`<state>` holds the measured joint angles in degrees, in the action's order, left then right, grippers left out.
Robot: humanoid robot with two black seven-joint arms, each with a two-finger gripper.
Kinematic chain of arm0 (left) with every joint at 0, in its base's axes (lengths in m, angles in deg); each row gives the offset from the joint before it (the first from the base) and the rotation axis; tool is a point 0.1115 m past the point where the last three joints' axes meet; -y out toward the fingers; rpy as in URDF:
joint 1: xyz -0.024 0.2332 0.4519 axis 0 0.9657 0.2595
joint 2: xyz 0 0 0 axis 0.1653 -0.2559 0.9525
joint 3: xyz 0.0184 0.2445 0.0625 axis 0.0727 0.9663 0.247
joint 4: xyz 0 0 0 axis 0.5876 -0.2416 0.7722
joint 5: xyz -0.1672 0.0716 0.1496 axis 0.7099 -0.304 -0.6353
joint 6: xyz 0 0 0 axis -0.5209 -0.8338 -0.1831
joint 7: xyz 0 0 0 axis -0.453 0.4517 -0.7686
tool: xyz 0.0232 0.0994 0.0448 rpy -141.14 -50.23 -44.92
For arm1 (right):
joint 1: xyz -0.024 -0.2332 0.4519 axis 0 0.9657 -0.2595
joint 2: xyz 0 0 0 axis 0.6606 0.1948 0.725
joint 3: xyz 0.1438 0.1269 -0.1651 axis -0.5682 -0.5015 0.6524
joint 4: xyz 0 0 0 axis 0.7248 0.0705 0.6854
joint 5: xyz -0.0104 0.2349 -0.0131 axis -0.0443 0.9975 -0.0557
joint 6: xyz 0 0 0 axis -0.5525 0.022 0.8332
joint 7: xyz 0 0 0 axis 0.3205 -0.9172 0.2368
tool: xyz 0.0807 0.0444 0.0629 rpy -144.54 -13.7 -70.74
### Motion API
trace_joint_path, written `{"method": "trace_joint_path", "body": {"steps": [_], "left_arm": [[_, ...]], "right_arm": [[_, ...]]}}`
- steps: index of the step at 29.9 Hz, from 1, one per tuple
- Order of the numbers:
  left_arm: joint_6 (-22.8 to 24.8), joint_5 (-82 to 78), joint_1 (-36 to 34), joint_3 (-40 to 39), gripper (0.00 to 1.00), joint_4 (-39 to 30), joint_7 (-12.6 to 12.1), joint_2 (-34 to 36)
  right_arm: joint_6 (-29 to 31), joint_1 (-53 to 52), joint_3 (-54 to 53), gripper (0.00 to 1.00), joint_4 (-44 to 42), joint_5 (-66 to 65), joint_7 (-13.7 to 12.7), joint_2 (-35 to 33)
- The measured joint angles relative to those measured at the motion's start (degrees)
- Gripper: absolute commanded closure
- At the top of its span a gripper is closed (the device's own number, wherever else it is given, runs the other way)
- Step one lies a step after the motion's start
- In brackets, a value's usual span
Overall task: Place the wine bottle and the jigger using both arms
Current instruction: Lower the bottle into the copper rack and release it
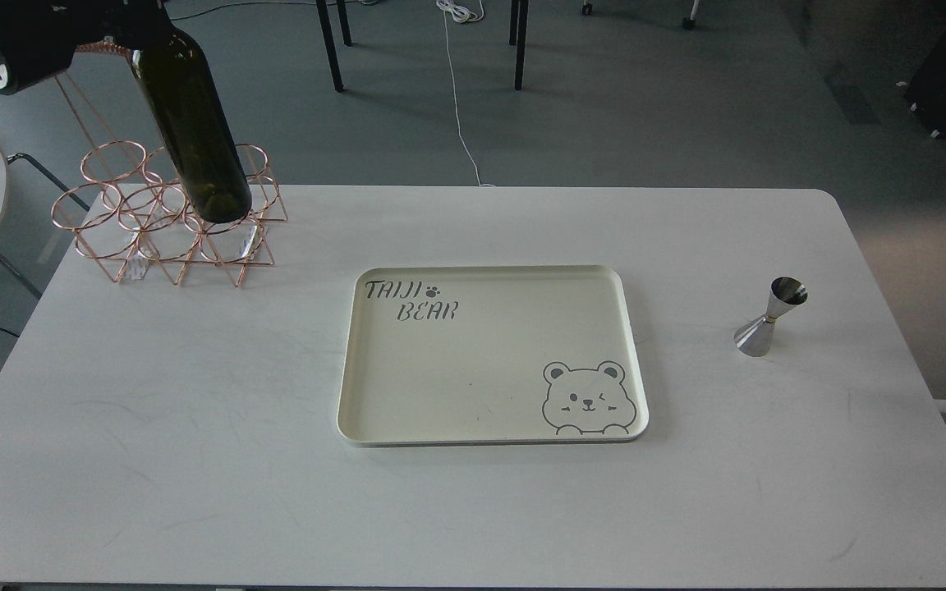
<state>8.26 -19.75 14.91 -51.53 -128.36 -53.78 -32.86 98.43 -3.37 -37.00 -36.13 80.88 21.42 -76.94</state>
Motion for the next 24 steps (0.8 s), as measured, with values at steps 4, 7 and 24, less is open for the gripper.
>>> {"method": "trace_joint_path", "body": {"steps": [4, 7, 24], "left_arm": [[0.0, 0.0, 0.0, 0.0, 0.88, 0.0, 0.0, 0.4], [0.0, 0.0, 0.1, 0.0, 0.88, 0.0, 0.0, 0.4], [-1.5, -0.6, 0.0, 2.5, 0.84, 0.0, 0.1, -0.1]], "right_arm": [[0.0, 0.0, 0.0, 0.02, 0.0, 0.0, 0.0, 0.0], [0.0, -0.1, 0.1, 0.02, 0.0, 0.0, 0.0, 0.0], [0.0, -0.2, 0.1, 0.02, 0.0, 0.0, 0.0, 0.1]]}}
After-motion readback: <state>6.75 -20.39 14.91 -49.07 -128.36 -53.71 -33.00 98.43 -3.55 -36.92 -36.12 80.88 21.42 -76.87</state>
